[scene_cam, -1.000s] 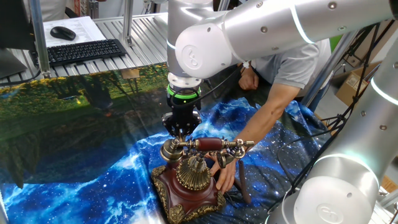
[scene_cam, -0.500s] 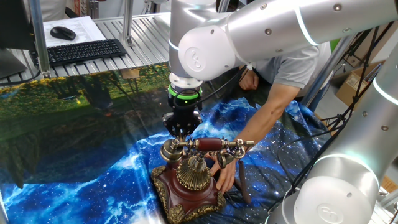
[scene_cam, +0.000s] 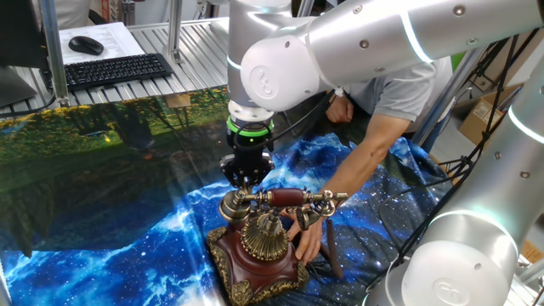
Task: Dial a number on an old rotary phone
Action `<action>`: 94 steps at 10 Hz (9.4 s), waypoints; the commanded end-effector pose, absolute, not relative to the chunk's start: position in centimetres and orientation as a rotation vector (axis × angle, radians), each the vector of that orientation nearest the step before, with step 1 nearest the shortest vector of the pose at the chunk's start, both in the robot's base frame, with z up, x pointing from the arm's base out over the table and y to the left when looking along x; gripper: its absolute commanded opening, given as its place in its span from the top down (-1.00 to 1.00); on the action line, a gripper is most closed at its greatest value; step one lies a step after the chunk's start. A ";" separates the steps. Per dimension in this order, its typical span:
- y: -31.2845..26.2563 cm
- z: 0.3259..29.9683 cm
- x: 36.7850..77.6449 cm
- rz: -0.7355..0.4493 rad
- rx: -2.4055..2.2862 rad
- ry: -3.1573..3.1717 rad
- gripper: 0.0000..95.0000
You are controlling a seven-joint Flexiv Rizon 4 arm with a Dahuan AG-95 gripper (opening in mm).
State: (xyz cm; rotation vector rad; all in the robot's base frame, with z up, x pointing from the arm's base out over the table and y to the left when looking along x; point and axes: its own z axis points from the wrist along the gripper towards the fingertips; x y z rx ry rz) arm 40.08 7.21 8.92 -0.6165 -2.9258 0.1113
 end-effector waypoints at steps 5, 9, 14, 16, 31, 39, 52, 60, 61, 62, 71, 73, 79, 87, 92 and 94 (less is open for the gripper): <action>7.6 9.2 39.9 0.118 -0.645 -2.940 1.00; 8.2 9.5 39.9 0.137 -0.653 -2.961 1.00; 8.8 9.4 40.3 0.166 -0.664 -2.986 1.00; 8.9 9.3 40.4 0.184 -0.665 -2.997 1.00; 9.7 9.1 40.9 0.284 -0.674 -3.038 1.00; 10.1 8.7 41.4 0.354 -0.690 -3.059 1.00; 10.4 8.2 42.3 0.465 -0.714 -3.078 1.00; 10.2 7.5 43.1 0.544 -0.710 -3.093 1.00; 10.2 7.4 43.2 0.558 -0.709 -3.094 1.00; 10.2 7.3 43.3 0.572 -0.704 -3.095 1.00; 9.7 6.7 44.0 0.641 -0.707 -3.113 1.00; 9.5 6.5 44.3 0.643 -0.708 -3.122 1.00; 10.0 5.8 44.4 0.637 -0.734 -3.145 1.00; 10.0 6.8 45.5 0.179 -0.642 -2.954 1.00; 9.0 8.5 46.2 -0.008 -0.533 -2.864 1.00; 9.1 9.0 45.6 -0.031 -0.502 -2.888 1.00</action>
